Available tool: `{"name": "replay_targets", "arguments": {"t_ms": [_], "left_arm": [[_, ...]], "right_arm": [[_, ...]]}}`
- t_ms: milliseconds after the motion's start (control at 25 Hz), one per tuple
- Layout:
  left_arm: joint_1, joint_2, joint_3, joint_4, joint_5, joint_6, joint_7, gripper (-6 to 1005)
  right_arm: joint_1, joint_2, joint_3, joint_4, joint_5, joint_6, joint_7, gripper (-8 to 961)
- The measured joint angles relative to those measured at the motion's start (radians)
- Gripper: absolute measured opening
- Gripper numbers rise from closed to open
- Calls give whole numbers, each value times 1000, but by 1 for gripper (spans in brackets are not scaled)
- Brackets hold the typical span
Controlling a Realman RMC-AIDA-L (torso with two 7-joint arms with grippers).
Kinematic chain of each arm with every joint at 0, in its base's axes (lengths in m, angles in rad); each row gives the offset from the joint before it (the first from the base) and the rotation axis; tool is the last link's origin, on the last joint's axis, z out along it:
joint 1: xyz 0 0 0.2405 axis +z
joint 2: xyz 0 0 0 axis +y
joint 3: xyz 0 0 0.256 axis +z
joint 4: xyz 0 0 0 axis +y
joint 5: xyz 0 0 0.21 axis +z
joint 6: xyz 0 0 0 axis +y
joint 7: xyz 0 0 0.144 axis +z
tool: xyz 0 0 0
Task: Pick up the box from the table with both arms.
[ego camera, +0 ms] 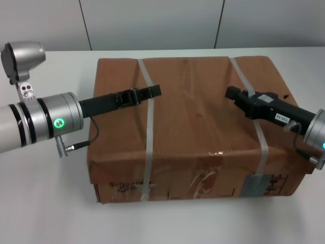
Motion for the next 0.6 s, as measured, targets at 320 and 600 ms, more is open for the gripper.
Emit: {"name": "replay_targets", "arguments": {"t_ms": [320,600], "left_arm": [[20,0,0,32,-10,8,1,86],[20,1,0,33,-11,14,2,86]], "right_arm": [[-22,0,-2,-37,22,-30,-9,52],[-22,0,-2,-39,33,-31,-9,53]]}}
